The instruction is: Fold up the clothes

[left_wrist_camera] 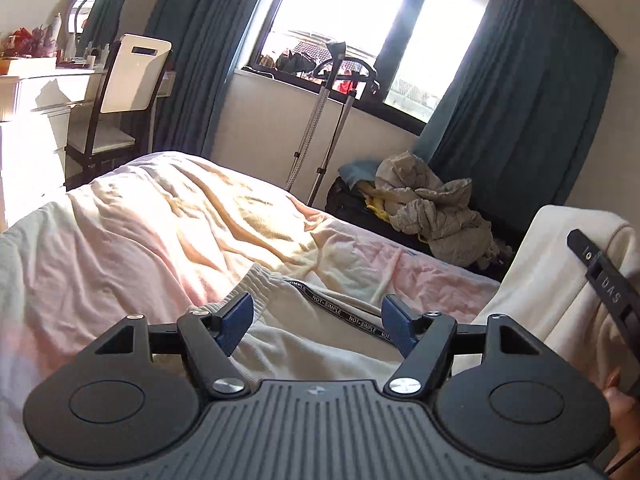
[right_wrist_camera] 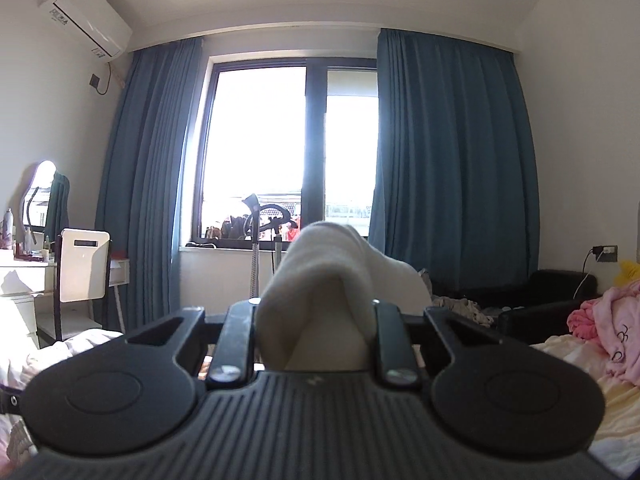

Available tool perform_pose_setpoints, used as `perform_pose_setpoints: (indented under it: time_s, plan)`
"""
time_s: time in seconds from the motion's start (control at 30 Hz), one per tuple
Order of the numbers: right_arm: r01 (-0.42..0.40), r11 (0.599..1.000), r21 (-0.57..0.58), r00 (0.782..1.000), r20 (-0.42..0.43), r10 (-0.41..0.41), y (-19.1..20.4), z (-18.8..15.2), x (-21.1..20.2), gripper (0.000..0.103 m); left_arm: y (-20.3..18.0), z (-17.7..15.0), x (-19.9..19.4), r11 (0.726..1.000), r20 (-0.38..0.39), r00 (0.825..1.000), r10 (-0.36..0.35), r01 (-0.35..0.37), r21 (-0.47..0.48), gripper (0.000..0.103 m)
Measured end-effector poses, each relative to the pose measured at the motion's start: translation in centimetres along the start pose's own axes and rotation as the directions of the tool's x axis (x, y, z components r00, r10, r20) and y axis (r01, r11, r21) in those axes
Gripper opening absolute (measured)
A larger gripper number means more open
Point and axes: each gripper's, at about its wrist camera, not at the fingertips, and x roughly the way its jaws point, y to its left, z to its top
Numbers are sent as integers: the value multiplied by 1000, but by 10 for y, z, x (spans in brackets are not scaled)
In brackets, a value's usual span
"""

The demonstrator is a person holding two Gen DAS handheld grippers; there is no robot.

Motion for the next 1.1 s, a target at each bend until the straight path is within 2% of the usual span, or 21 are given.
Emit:
perform_pose_setpoints:
  time_s: [0.07, 0.13, 0.2, 0.3, 0.4, 0.43, 0.53, 0.57, 0.6, 0.7, 0.77, 0.8, 0.83, 0.87, 0.97, 1.0, 1.1]
  plan:
    - [-53, 996, -69, 999, -9, 53, 41, -6, 4, 22, 18, 15, -16, 999, 86, 996, 17, -13, -41, 82]
    - [-115, 985, -128, 993, -21, 113, 83, -16, 6, 22, 38, 26, -27, 997, 169, 984, 51, -39, -68, 85]
    - [-190, 961, -198, 982, -53, 184, 131, -32, 7, 22, 57, 29, -28, 994, 187, 981, 56, -36, -107, 85]
    - [-309, 913, -266, 949, -148, 278, 191, -69, 13, 22, 79, 27, -20, 988, 158, 986, 53, -29, -151, 85]
    - [-405, 846, -346, 907, -272, 323, 231, -111, 17, 23, 97, 20, -13, 987, 137, 989, 57, -35, -158, 85]
    - [-424, 825, -373, 898, -290, 331, 237, -122, 14, 23, 101, 18, -7, 986, 118, 991, 61, -42, -161, 85]
    - [-440, 801, -405, 893, -289, 344, 237, -125, 6, 27, 107, 11, 9, 986, 49, 998, 41, -33, -161, 85]
    - [-461, 804, -375, 881, -298, 366, 233, -120, 6, 29, 106, 9, 12, 987, 37, 999, 35, -29, -155, 85]
    - [-483, 806, -342, 868, -307, 390, 228, -115, 6, 32, 104, 8, 14, 989, 32, 999, 31, -26, -146, 85]
    - [-579, 779, -242, 798, -362, 482, 215, -100, 3, 41, 99, 5, 8, 993, 57, 998, 10, -3, -122, 85]
    - [-637, 741, -212, 752, -382, 537, 202, -91, -6, 49, 95, 3, 8, 996, 42, 999, 11, -7, -94, 86]
    - [-674, 713, -194, 721, -384, 577, 193, -86, -15, 52, 93, 2, 8, 997, 30, 999, 13, -10, -79, 86]
    - [-697, 694, -179, 699, -385, 602, 181, -80, -26, 54, 90, -1, 9, 998, 6, 1000, 17, -16, -60, 86]
    - [-708, 685, -172, 688, -386, 614, 169, -75, -34, 54, 86, -4, 12, 999, -25, 999, 26, -27, -35, 88]
    - [-695, 715, -80, 687, -369, 626, 127, -55, -54, 56, 72, -20, 20, 995, -63, 994, 88, -85, 44, 89]
    - [-676, 735, -46, 697, -364, 618, 115, -49, -58, 56, 67, -26, 23, 992, -79, 990, 114, -110, 60, 89]
    - [-576, 816, 43, 751, -365, 550, 77, -36, -60, 58, 57, -41, 25, 994, -114, 988, 108, -104, 44, 89]
